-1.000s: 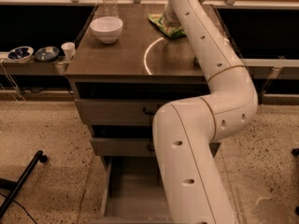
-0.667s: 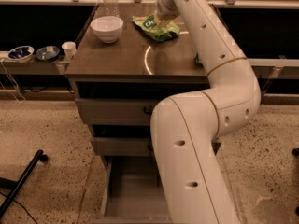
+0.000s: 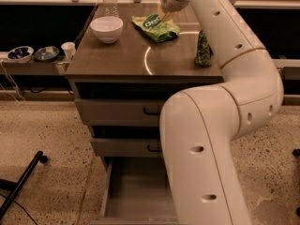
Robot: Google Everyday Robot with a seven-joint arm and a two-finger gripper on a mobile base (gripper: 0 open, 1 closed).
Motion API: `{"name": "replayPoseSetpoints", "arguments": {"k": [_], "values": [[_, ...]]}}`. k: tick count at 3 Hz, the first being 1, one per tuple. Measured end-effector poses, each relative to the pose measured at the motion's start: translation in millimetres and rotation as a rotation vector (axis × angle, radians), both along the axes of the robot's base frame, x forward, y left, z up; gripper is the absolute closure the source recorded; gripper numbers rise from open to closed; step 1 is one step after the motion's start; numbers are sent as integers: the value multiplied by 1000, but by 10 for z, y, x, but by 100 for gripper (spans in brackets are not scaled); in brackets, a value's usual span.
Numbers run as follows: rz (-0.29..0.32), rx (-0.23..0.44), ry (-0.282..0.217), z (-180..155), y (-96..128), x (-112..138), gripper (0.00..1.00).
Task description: Place green rice chip bag into bottom drawer
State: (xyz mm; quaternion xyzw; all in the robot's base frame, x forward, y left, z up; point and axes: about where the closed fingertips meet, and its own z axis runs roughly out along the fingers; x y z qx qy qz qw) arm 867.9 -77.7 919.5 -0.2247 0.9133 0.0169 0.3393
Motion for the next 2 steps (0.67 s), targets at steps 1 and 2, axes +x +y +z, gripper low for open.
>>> {"name": "replayPoseSetpoints", "arguments": {"k": [1, 2], "values": [[3, -8, 21, -96, 22, -25, 58], [4, -9, 21, -107, 28, -16, 35]]}}
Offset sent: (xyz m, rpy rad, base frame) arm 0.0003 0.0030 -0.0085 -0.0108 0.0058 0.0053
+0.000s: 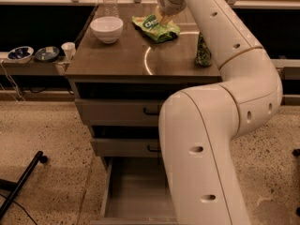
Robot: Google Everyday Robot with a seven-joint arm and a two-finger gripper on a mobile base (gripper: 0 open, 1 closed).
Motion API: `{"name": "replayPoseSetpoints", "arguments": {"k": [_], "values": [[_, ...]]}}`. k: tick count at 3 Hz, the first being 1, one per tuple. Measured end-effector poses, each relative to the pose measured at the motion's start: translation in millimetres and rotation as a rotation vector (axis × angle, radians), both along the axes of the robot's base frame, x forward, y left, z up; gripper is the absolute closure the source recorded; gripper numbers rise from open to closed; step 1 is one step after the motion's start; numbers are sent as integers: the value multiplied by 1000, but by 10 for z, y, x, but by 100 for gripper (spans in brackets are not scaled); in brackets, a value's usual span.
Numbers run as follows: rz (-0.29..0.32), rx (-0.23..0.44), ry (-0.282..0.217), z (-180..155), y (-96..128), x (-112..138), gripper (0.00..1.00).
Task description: Place green rice chip bag into bottom drawer
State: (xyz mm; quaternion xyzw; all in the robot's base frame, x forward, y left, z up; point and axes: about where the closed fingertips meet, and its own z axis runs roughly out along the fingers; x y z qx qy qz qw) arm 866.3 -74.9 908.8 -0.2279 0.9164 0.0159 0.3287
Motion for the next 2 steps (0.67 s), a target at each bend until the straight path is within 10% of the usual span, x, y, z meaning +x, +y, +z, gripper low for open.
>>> {"name": "replayPoseSetpoints", "arguments": {"k": [2], "values": [[76, 5, -88, -68, 254, 279, 0]]}}
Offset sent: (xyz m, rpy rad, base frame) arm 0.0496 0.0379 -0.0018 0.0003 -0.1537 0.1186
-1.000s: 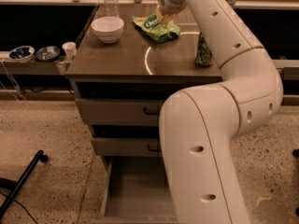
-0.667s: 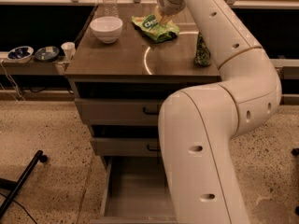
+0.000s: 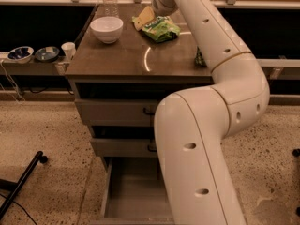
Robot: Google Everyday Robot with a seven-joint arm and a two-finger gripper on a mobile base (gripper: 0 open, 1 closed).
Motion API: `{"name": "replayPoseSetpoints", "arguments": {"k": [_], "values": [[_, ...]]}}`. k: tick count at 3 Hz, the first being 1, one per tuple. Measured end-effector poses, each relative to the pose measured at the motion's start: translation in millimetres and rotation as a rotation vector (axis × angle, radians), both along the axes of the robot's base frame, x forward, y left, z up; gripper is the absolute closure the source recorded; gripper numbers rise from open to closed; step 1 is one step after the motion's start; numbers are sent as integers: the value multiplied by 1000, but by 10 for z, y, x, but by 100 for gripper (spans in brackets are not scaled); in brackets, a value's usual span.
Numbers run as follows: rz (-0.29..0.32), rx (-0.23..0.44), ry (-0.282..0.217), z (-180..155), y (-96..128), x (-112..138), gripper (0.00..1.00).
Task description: Place green rice chip bag into bottom drawer
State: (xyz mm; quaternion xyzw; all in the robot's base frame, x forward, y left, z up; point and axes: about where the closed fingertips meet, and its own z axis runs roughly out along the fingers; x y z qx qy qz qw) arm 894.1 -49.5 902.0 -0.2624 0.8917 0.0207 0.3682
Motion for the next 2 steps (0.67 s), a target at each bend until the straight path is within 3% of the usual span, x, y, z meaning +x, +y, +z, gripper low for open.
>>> {"name": "replayPoseSetpoints", "arguments": {"k": [1, 2], "values": [[7, 0, -5, -185, 58, 125, 0], [-10, 18, 45, -594, 88, 218, 2]]}}
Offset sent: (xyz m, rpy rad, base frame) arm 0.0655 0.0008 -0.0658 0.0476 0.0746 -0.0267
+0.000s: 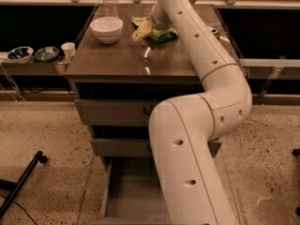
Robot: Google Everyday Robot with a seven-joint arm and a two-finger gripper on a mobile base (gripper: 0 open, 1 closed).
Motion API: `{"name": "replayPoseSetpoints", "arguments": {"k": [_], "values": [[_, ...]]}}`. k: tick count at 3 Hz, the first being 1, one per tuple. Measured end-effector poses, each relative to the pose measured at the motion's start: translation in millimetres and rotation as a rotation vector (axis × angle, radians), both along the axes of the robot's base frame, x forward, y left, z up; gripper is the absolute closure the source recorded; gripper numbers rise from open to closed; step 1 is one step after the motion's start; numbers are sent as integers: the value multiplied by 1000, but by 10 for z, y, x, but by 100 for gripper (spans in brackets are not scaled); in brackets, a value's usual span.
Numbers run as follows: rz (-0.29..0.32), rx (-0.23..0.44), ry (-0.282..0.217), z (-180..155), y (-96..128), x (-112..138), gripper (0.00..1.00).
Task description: Place green rice chip bag into bottom drawer
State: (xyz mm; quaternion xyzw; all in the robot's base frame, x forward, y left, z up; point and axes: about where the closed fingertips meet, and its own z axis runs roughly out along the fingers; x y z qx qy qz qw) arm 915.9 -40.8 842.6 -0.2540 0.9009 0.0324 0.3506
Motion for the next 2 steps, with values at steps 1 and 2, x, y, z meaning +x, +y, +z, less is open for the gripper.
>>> {"name": "replayPoseSetpoints", "arguments": {"k": [1, 2], "values": [[-11, -13, 31, -193, 31, 20, 24], [-10, -15, 33, -144, 39, 19, 46]]}}
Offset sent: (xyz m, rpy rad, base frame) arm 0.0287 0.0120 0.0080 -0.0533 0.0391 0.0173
